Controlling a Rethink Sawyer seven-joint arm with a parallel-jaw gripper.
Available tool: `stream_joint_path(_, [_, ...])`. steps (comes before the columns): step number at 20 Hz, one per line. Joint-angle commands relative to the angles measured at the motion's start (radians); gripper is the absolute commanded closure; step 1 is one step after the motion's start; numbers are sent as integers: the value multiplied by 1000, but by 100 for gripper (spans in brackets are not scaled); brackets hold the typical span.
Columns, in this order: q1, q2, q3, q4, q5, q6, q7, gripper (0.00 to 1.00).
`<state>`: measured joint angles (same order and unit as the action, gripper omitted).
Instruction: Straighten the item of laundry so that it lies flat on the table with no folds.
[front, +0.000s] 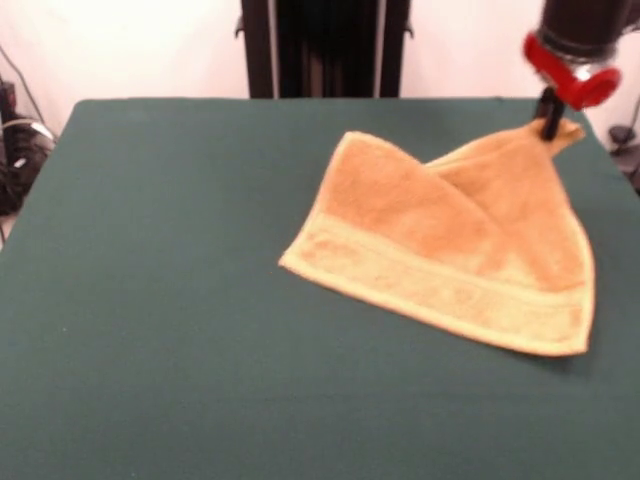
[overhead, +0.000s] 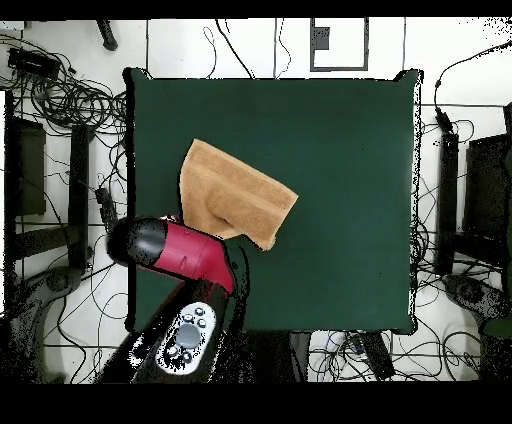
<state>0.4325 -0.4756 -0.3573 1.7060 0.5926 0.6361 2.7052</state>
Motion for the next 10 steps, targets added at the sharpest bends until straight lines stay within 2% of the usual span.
stream_joint_path(1, [86, 40, -14, -191, 85, 255, 610, 100])
stream_joint_path(4, [82, 38, -10, -214, 78, 270, 632, 100])
stream_joint_path(10, [51, 73, 27, -236, 50, 220, 637, 100])
